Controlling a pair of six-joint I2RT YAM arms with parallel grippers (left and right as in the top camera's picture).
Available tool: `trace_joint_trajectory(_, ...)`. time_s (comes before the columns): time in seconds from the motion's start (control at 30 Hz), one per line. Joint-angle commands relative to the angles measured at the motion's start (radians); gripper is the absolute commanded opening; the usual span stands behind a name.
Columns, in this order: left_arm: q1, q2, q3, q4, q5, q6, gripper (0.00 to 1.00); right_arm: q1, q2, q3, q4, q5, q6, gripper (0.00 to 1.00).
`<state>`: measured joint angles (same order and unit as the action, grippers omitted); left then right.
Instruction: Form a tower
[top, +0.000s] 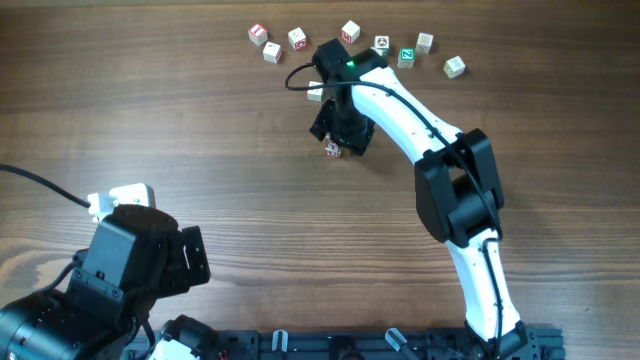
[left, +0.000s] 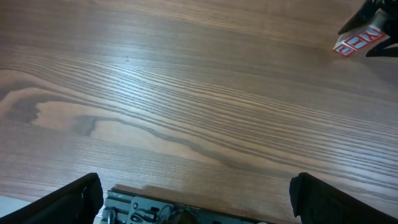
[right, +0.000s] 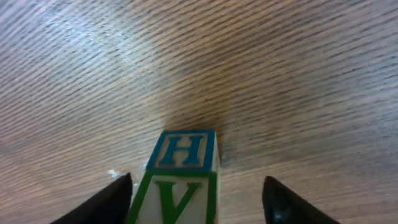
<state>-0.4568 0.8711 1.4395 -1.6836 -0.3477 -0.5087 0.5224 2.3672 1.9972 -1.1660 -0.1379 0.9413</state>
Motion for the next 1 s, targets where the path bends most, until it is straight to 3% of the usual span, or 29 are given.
trace_joint_trajectory(0.0, 0.005, -0.003, 0.001, 0.0, -0.016, 0.015, 1.0, 0.007, 0.031, -0.005, 0.003, 0.041, -0.019, 0.64)
trace_joint_trajectory(0.1, 0.005, -0.003, 0.001, 0.0, -0.016, 0.015, 1.0, 0.021, 0.031, -0.005, 0.008, 0.074, -0.025, 0.6)
trace_joint_trajectory(0.47, 0.005, -0.003, 0.001, 0.0, -0.016, 0.015, 1.0, 0.03, 0.064, -0.008, 0.026, 0.077, -0.089, 0.27)
trace_joint_trajectory(0.97, 0.005, -0.003, 0.001, 0.0, -0.016, 0.016, 1.0, 0.029, 0.064, 0.049, 0.033, 0.122, -0.301, 0.2)
